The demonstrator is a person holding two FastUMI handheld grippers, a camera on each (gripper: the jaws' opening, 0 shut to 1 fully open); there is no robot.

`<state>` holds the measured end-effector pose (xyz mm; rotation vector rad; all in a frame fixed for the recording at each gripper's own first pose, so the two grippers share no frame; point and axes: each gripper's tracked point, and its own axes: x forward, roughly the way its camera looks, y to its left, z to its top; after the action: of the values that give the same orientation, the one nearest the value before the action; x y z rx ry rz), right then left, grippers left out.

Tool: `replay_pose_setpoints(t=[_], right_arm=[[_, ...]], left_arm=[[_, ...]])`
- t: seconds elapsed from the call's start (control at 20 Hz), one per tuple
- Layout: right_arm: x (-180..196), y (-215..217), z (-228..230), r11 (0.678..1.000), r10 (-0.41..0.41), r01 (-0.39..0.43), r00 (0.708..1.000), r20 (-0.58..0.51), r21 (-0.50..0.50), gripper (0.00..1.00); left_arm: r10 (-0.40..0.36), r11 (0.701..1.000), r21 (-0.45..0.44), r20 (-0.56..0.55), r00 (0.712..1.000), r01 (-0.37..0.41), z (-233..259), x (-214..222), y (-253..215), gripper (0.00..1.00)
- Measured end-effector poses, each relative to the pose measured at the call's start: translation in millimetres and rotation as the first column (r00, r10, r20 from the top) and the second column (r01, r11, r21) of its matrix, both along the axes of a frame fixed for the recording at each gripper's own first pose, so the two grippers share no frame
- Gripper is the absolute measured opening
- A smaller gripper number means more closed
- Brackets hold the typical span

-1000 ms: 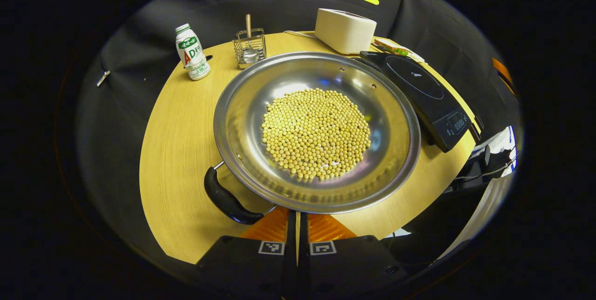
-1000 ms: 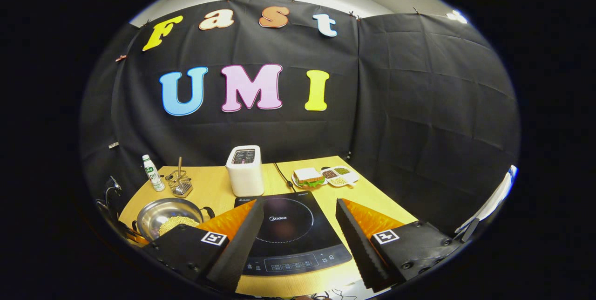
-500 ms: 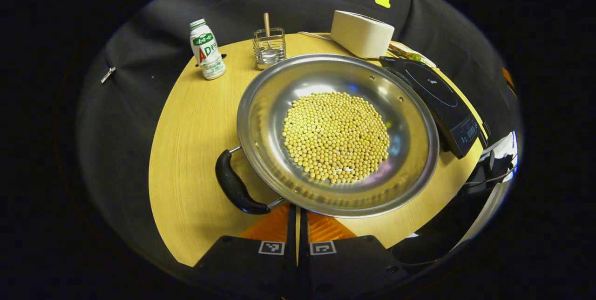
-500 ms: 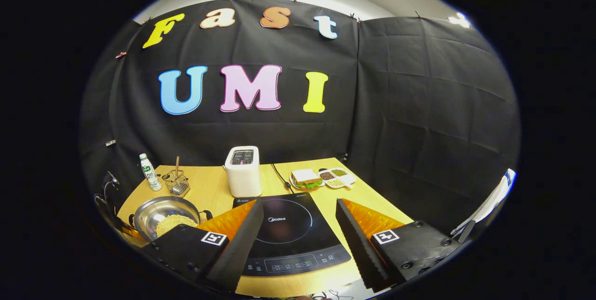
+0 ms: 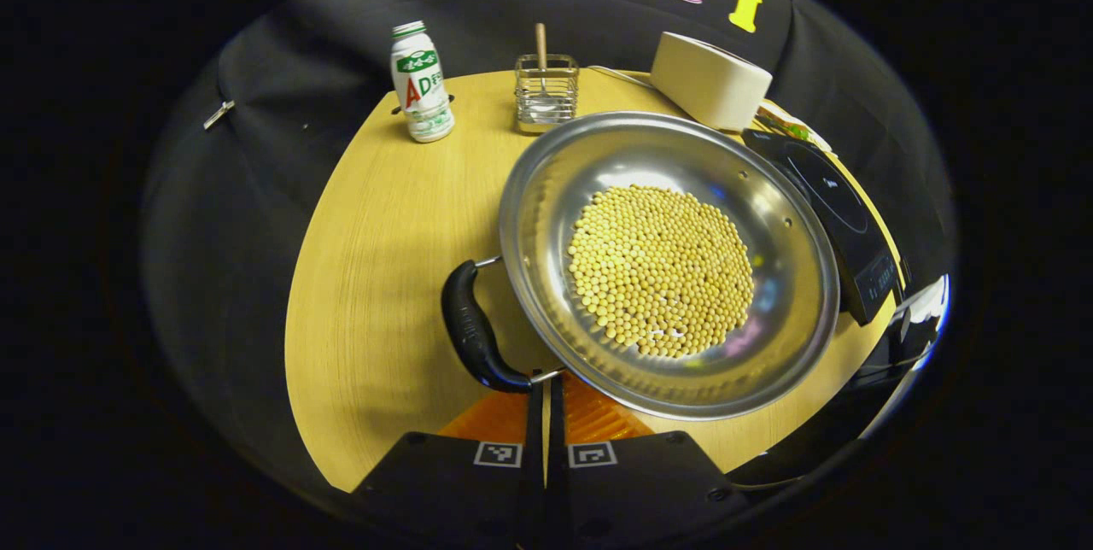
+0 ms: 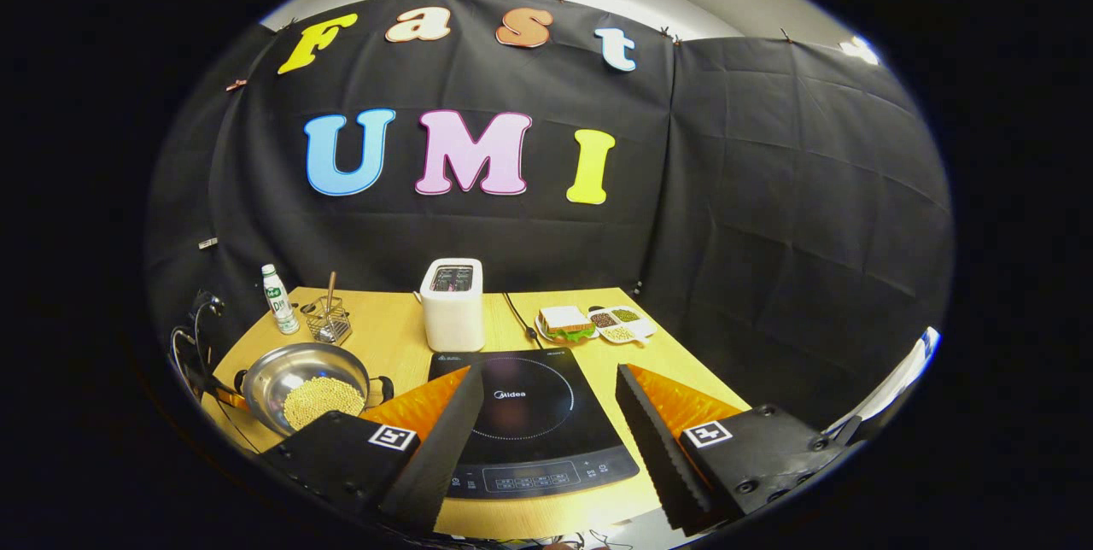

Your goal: First push the handle of the pot to place it horizontally, then grasp the pot with both hands and set it on the induction cooktop.

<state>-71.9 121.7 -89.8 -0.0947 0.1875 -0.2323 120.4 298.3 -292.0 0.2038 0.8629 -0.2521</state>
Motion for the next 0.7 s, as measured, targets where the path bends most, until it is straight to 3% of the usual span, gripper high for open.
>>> replay_pose_setpoints(t=[0.7], right_arm=[[1, -17, -8, 1.000, -0.003, 0.002, 0.999, -0.046, -0.031, 0.98]], left_arm=[[0.096, 0.995, -0.022, 0.019, 0.995, -0.095, 4, 39, 16, 0.05]])
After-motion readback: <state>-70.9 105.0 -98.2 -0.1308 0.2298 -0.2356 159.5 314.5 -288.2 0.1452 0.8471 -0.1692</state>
